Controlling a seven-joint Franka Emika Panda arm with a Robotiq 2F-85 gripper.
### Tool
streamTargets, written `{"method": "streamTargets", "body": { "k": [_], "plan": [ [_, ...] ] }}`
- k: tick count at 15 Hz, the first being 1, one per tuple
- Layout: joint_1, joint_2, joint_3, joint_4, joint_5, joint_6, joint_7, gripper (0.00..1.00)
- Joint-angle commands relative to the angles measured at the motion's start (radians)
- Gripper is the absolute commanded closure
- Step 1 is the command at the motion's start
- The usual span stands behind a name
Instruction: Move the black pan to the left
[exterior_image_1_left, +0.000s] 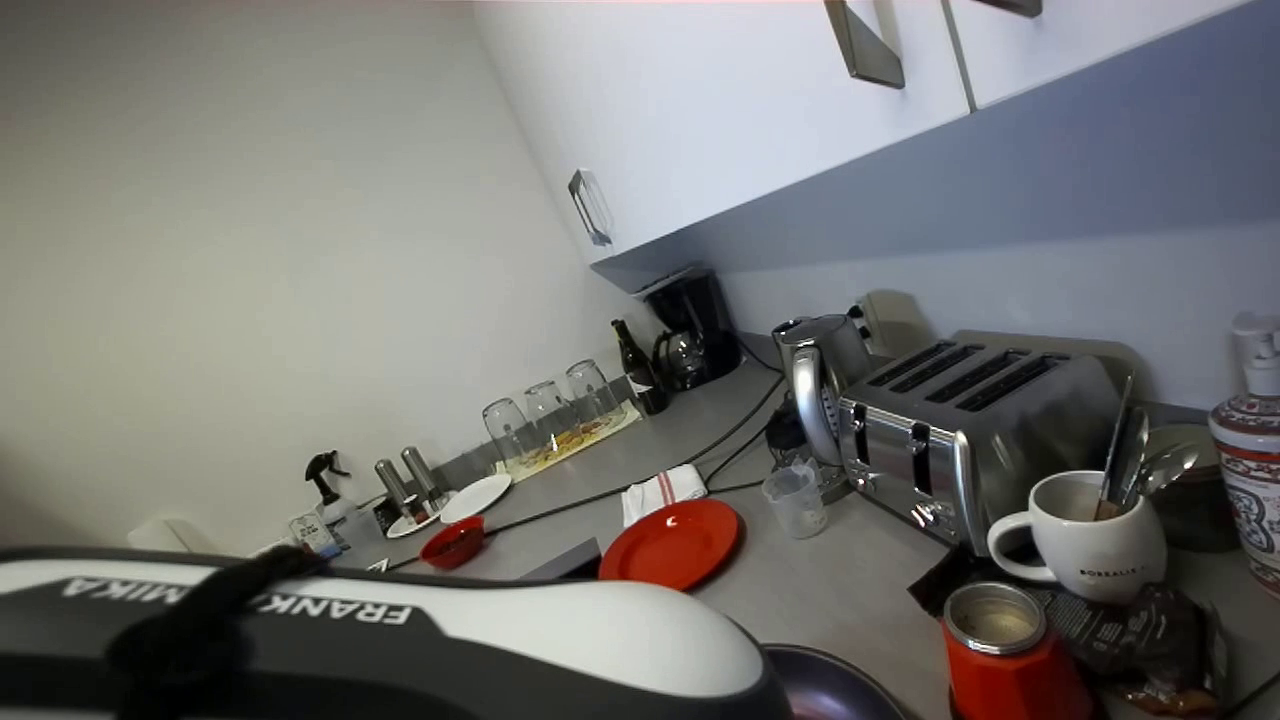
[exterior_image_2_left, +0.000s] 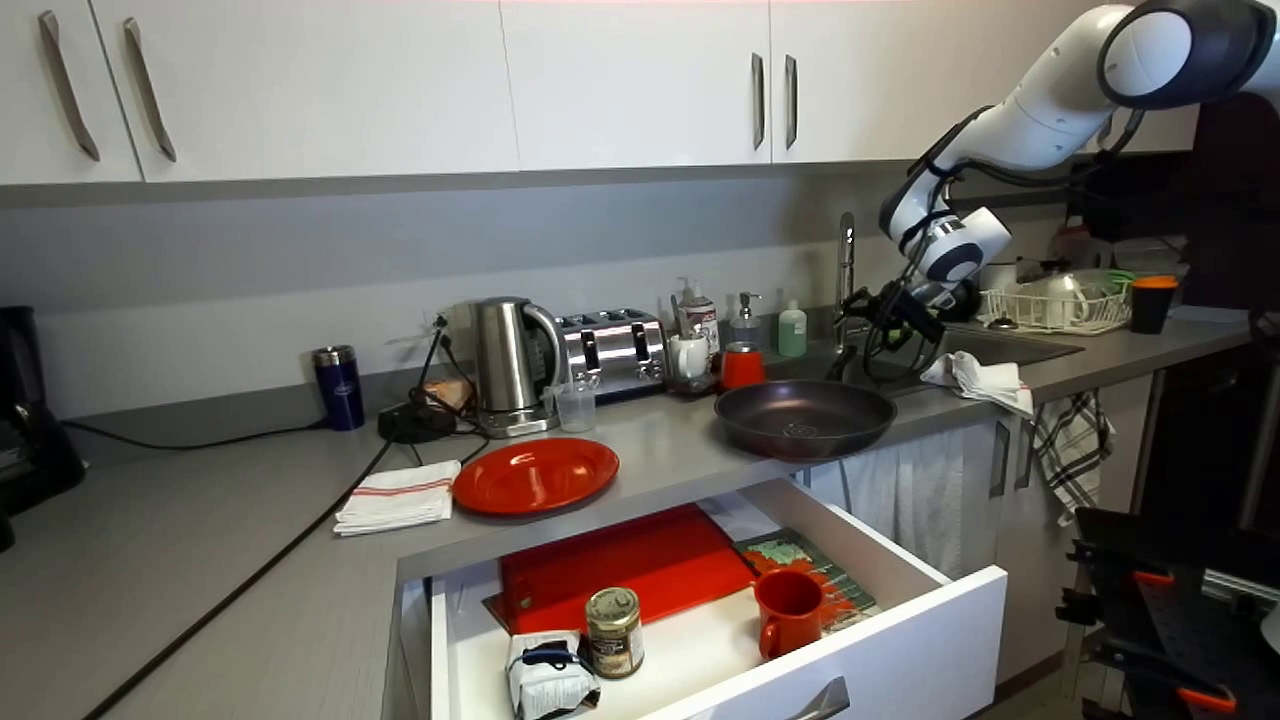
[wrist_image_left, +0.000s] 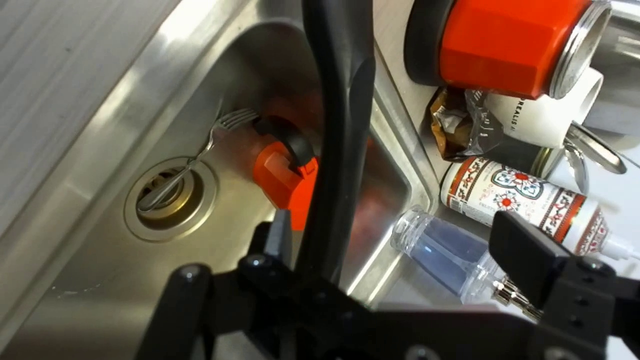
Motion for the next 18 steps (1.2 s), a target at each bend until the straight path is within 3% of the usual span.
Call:
{"method": "streamTargets", "body": {
  "k": [1,8,9,10,12,18],
  "plan": [
    [-0.021,0.09,0.014,0.074,0.044,-0.034,-0.027,0.0],
    [-0.031,0.173,0.009,0.156,0.031,-0.047,-0.007,0.0],
    [-0.033,0.177,0.009,0.163,0.03,-0.047,-0.007,0.25],
    [-0.035,0.18,0.009,0.169,0.03,-0.047,-0.008,0.26],
    [-0.038,0.184,0.01,0.18,0.031,-0.047,-0.009,0.4],
    [-0.042,0.187,0.01,0.183,0.034,-0.049,-0.009,0.88]
  ]
}}
